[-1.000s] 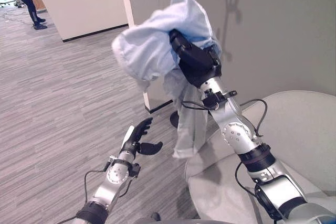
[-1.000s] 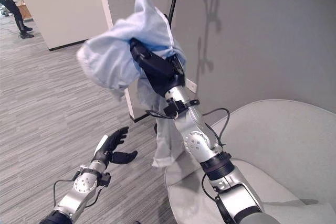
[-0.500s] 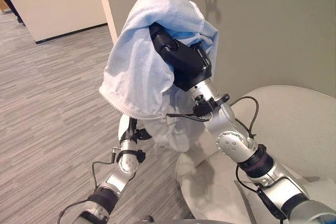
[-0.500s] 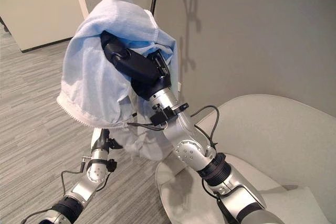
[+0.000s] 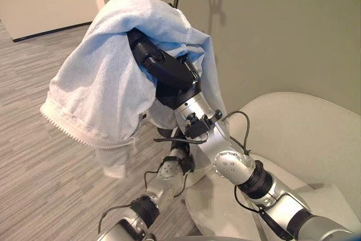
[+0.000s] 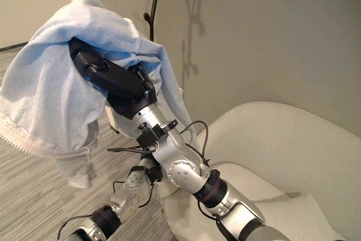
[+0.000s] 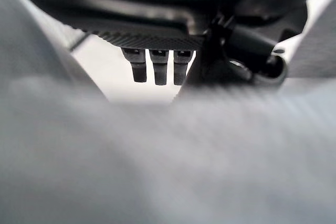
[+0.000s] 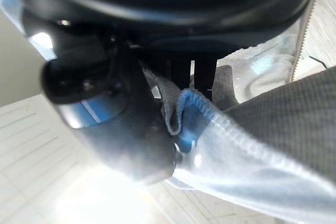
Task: Hang the clothes on the sofa on the clothes rack.
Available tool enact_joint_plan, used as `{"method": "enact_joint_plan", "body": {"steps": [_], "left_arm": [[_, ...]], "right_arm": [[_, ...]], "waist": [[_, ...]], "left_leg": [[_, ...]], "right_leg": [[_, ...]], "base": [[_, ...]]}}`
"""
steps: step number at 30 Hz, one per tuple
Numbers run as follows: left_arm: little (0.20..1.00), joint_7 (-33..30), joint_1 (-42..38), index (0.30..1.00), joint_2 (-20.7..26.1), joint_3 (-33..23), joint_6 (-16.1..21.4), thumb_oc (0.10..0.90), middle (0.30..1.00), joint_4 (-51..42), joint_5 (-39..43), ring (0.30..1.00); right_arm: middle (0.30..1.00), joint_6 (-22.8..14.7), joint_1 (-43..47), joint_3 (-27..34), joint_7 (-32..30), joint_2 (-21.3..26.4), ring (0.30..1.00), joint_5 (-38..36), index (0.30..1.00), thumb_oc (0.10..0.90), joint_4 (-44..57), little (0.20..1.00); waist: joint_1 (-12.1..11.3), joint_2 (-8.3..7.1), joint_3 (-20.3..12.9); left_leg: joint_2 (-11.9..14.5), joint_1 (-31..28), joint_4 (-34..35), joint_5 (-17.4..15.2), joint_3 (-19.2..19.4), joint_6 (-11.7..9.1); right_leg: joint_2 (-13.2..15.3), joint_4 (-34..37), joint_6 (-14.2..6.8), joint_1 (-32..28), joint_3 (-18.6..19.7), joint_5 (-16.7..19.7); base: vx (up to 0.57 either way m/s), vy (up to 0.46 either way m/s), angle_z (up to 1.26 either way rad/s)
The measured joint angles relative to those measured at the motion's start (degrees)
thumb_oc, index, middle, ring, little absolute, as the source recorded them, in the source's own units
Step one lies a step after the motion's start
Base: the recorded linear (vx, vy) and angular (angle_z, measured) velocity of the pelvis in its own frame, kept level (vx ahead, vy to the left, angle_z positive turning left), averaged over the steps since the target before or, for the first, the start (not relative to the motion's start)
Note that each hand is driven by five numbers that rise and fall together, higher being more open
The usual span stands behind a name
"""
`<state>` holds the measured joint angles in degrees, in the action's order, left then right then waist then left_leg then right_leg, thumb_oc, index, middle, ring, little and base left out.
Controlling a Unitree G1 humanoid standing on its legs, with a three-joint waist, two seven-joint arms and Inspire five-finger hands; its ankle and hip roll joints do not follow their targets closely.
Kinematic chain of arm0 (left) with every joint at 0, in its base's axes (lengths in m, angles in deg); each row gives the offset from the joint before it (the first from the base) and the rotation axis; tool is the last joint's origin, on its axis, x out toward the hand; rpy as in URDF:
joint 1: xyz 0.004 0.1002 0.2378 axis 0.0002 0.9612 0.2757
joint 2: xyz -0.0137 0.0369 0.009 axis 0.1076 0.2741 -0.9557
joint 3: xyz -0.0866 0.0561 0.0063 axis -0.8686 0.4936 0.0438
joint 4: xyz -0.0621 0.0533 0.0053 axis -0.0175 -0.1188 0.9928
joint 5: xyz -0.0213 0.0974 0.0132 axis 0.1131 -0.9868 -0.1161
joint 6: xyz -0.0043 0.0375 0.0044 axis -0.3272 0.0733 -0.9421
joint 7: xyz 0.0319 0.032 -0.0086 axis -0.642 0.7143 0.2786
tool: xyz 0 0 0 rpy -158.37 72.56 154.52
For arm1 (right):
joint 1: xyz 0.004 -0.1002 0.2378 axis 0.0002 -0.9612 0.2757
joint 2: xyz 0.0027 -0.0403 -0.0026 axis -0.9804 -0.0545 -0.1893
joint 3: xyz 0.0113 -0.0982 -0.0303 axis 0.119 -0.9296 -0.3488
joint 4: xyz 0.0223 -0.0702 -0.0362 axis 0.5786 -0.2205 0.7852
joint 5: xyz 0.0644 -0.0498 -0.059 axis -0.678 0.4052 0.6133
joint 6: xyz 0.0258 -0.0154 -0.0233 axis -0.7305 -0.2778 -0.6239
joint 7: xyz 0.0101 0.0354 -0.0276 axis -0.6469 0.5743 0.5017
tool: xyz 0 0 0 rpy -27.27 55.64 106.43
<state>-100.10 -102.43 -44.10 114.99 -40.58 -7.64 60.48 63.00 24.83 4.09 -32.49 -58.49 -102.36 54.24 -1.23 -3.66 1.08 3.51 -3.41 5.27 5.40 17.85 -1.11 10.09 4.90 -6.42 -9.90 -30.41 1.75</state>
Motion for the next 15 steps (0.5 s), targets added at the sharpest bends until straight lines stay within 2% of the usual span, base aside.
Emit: {"method": "enact_joint_plan", "body": {"steps": [1,2,3,4,10,15], "left_arm": [[0.9,0.3,-0.3,0.9,-0.1,0.0,0.0,0.8,0.9,0.0,0.5,0.9],[0.726,0.8,-0.7,0.726,-0.2,0.2,0.0,0.684,0.726,0.0,1.7,0.726],[0.726,0.9,-0.8,0.726,-0.2,0.3,0.0,0.684,0.726,0.0,2.5,0.726],[0.3,1.4,-1.0,0.3,0.0,0.6,0.0,0.4,0.3,-0.3,4.7,0.3],[0.3,2.4,-1.0,0.3,1.0,0.5,0.0,0.4,0.3,-1.2,7.0,0.3],[0.3,2.2,1.1,0.3,3.7,-4.0,-0.2,0.4,0.3,-3.8,6.9,0.3]], "right_arm": [[0.3,0.0,0.0,-0.1,0.0,0.2,0.3,0.0,0.3,0.4,0.0,0.3],[0.3,-0.1,0.0,-0.1,0.0,0.4,0.3,-0.1,0.3,0.4,0.0,0.3],[0.3,-0.1,-0.1,-0.1,0.0,0.4,0.3,-0.2,0.3,0.4,0.0,0.3],[0.3,-0.1,-0.5,-0.1,0.6,0.4,0.3,-0.4,0.3,0.4,0.0,0.3],[0.3,-0.1,-1.8,-0.4,1.0,0.9,0.3,-2.2,0.3,0.4,0.0,0.3],[0.3,-0.1,-2.9,0.5,1.6,0.7,0.3,-2.2,0.3,0.4,0.1,0.3]], "waist": [[0.1,0.0,0.0],[0.3,0.0,0.0],[0.3,0.02,0.0],[0.1,0.05,0.0],[-0.1,0.1,0.0],[-0.4,0.83,0.5]], "left_leg": [[0.0,0.0,0.0,0.0,0.1,0.0],[0.1,-0.1,0.0,0.0,0.3,0.0],[0.2,-0.1,0.0,0.0,0.3,0.0],[0.2,-0.1,0.0,0.0,0.6,0.0],[0.1,0.0,0.0,-0.1,0.6,0.0],[0.1,0.0,0.0,-0.1,0.4,0.1]], "right_leg": [[0.0,0.0,0.0,0.0,0.1,0.0],[-0.1,0.0,0.0,0.1,0.1,0.0],[-0.1,0.0,0.0,0.1,0.2,0.0],[-0.1,0.0,0.0,0.2,0.5,0.0],[-0.1,0.0,0.0,0.3,0.5,0.0],[0.0,0.0,0.0,0.1,0.3,0.0]], "base": [[0.01,0.015,-0.06],[0.01,0.019,-0.04],[0.01,0.019,-0.06],[0.01,0.014,-0.06],[0.0,0.01,-0.01],[0.01,0.079,0.02]]}}
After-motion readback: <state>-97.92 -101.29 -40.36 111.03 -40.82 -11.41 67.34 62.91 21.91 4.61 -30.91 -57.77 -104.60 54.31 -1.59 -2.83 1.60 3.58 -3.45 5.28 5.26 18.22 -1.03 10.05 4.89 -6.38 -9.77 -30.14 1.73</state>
